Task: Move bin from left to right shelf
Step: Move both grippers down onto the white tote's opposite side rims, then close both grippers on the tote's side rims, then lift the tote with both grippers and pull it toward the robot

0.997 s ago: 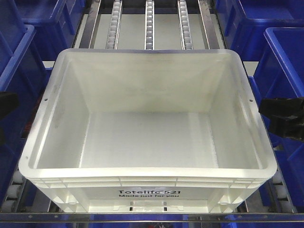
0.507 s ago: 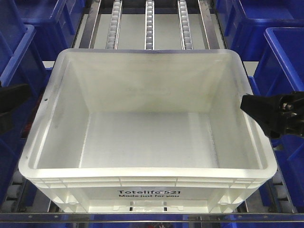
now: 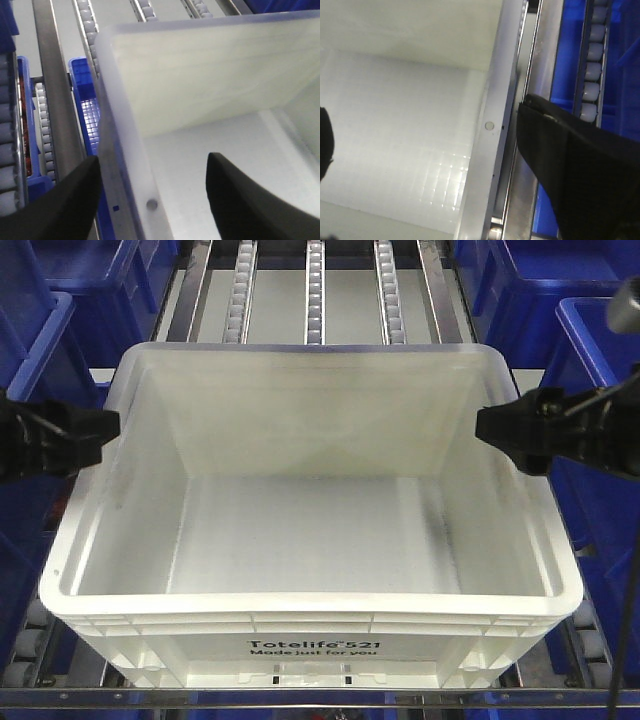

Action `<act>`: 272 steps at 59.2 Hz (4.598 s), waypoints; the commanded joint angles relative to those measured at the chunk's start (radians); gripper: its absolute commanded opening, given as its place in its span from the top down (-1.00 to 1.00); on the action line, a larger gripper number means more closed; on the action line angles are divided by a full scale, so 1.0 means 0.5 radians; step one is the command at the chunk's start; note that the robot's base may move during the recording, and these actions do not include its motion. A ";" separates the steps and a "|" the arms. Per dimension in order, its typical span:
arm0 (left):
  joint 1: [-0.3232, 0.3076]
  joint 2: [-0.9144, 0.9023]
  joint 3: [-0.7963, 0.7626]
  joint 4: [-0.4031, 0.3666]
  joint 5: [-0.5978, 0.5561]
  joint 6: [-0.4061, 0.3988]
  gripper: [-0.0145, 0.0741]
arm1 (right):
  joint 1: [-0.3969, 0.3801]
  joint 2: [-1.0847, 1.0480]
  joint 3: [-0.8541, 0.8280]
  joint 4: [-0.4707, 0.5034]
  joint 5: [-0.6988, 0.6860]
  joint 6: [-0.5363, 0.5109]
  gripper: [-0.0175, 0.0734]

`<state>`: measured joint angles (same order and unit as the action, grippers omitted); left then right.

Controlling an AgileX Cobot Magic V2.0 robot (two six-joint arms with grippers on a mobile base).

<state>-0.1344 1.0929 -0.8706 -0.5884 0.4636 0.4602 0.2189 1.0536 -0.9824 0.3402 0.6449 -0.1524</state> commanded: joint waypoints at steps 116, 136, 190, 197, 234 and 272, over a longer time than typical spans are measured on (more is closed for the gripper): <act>-0.005 0.432 -0.300 0.083 0.166 -0.160 -0.33 | 0.000 0.750 -0.442 -0.361 0.313 0.268 -0.69; -0.005 0.432 -0.300 0.083 0.165 -0.159 -0.27 | 0.000 0.750 -0.442 -0.361 0.312 0.271 -0.53; -0.015 0.432 -0.300 0.063 0.173 -0.154 0.69 | 0.000 0.750 -0.442 -0.338 0.306 0.225 0.63; -0.015 0.430 -0.300 0.053 0.163 -0.154 0.69 | 0.000 0.741 -0.442 -0.331 0.295 0.211 0.63; -0.015 0.288 -0.470 -0.063 0.243 -0.154 0.69 | 0.000 0.516 -0.442 -0.188 0.197 0.114 0.62; -0.015 0.092 -0.470 -0.063 0.421 -0.158 0.69 | 0.000 0.235 -0.440 -0.137 0.243 0.111 0.62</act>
<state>-0.1302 1.1971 -1.0559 -0.5385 0.7143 0.3459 0.2114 1.2263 -1.1628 0.1809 0.8865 -0.0476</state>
